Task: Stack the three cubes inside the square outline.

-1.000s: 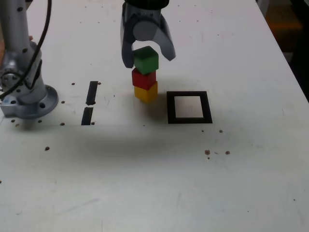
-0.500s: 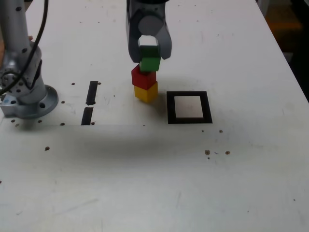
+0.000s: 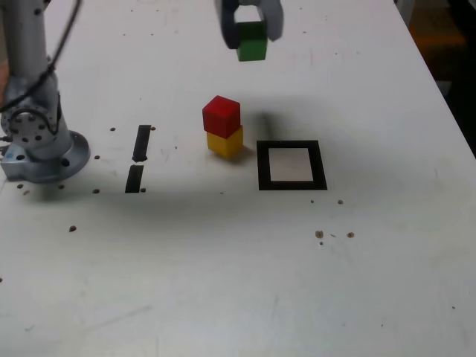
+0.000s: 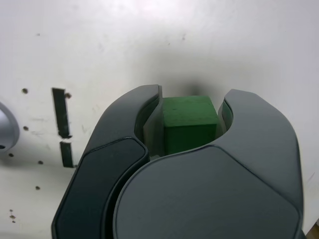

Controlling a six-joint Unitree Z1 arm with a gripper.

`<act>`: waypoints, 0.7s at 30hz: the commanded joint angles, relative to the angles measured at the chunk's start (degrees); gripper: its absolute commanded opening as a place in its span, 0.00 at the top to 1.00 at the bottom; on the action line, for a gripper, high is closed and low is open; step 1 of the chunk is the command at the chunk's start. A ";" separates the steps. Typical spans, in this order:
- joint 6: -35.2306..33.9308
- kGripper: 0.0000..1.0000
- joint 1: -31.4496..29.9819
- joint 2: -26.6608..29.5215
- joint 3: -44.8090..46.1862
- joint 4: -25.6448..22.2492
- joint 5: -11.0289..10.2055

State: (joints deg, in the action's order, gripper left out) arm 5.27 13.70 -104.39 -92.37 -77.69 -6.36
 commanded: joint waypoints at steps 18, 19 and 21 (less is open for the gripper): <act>2.56 0.87 1.24 -10.75 6.40 14.33 5.78; 2.68 0.84 1.24 -11.06 6.60 14.46 6.24; 2.95 0.77 1.24 -11.83 6.93 14.47 7.21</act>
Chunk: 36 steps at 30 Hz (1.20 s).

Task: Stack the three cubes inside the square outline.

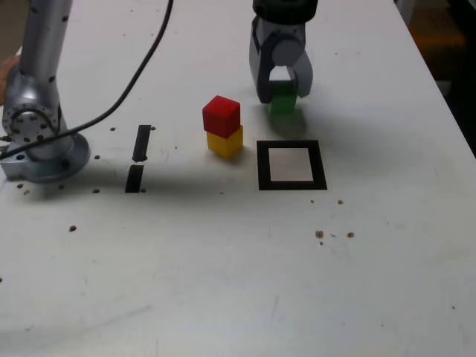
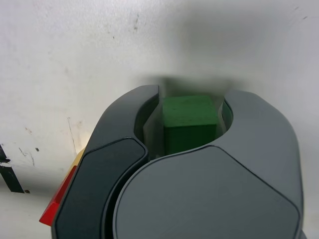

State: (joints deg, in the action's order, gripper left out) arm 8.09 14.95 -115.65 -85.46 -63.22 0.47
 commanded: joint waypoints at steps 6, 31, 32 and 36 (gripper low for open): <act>0.90 0.47 -0.01 -2.10 0.32 0.00 1.79; -2.90 0.03 -7.07 26.15 17.65 -8.44 0.08; -2.27 0.04 -7.61 26.20 18.12 -8.03 0.04; 3.16 0.07 -9.75 26.18 20.02 -6.09 -0.35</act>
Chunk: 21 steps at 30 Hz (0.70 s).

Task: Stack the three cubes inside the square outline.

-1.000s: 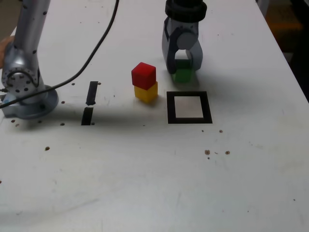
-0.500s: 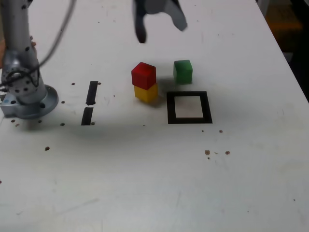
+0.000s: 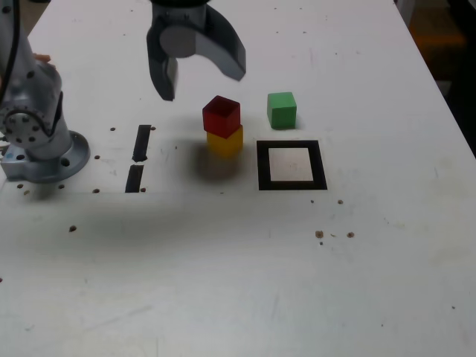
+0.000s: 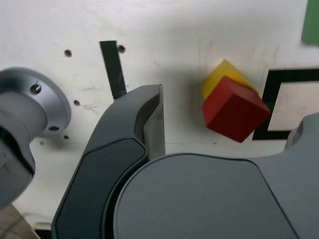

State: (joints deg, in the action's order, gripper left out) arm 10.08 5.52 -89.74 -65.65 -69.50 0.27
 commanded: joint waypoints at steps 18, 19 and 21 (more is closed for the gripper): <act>12.83 0.38 -0.68 -8.26 0.07 5.04 -1.68; 12.81 0.47 -0.68 -8.22 0.24 5.33 -1.75; 12.80 0.60 -0.68 -8.14 0.62 5.90 -1.66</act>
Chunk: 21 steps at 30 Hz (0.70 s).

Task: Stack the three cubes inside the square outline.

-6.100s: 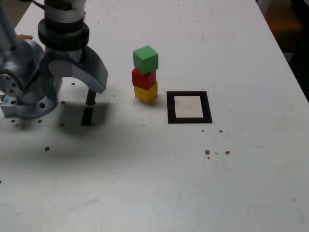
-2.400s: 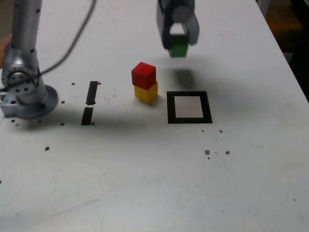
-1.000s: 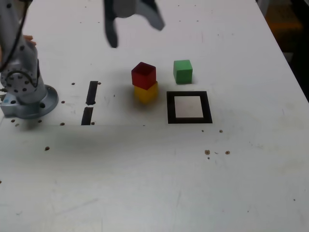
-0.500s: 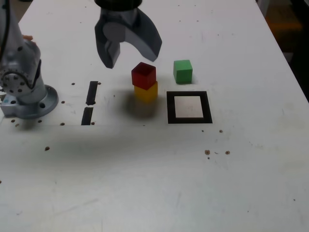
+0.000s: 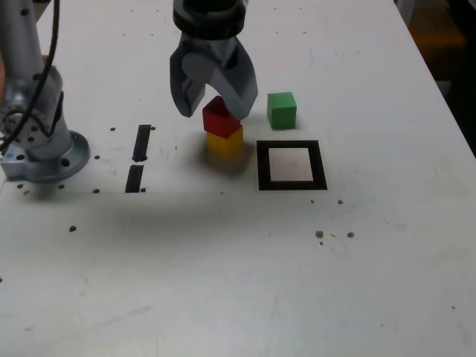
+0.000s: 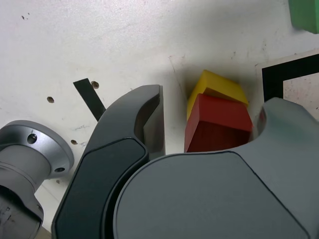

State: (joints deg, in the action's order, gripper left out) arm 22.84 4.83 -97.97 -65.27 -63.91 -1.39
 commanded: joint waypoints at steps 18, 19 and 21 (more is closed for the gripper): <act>-4.13 0.90 -2.49 4.76 -2.19 0.24 1.94; -5.56 0.90 -3.54 4.59 -3.67 -0.60 1.91; -8.89 0.90 -5.97 3.47 -7.04 -2.50 1.83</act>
State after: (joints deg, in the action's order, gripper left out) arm 15.43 0.06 -93.54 -70.60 -65.55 0.47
